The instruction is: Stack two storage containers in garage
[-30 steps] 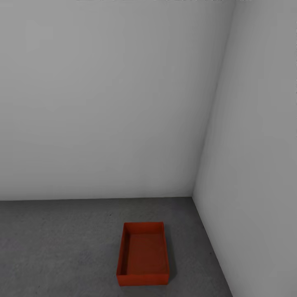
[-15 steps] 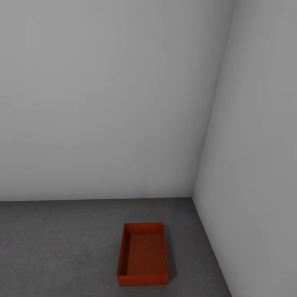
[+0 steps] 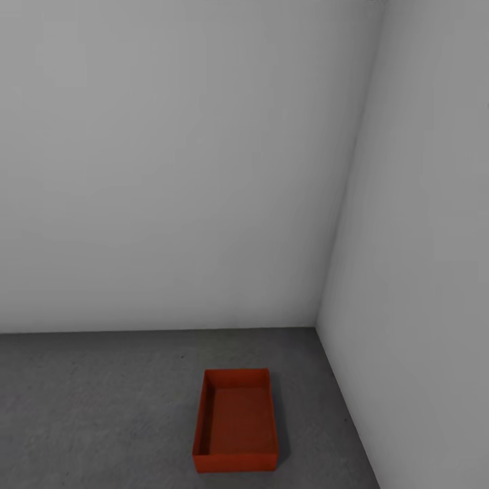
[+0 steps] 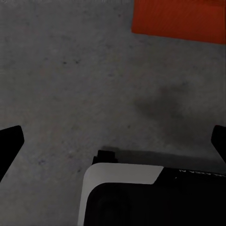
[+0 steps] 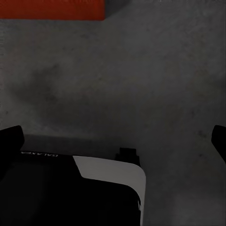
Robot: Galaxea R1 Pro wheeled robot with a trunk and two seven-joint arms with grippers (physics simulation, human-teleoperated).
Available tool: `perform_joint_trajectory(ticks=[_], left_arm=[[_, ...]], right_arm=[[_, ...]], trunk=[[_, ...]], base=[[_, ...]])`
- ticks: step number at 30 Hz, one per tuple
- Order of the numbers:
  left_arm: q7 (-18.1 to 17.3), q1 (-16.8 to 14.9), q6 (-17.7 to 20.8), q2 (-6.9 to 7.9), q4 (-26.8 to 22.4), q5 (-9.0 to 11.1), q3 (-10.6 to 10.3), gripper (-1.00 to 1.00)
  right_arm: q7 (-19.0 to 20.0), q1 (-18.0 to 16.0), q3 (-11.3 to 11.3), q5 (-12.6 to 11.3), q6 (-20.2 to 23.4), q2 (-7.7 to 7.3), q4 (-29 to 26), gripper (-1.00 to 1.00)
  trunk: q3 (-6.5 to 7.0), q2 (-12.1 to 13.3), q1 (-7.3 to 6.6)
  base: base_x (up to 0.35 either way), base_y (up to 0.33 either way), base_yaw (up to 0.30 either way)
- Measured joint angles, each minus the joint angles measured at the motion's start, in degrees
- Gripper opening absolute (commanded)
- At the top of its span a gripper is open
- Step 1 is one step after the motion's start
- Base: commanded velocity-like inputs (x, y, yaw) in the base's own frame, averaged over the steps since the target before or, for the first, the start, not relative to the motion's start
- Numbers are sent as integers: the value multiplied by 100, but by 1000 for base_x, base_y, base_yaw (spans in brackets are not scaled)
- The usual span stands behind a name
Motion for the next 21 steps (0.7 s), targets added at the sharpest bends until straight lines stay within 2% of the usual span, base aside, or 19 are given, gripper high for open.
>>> perform_joint_trajectory(ticks=[21], left_arm=[[0,0,0,-6,0,1,0,100]], right_arm=[[1,1,0,0,1,-2,0,100]], trunk=[[568,845,-462]], base=[[0,0,0]])
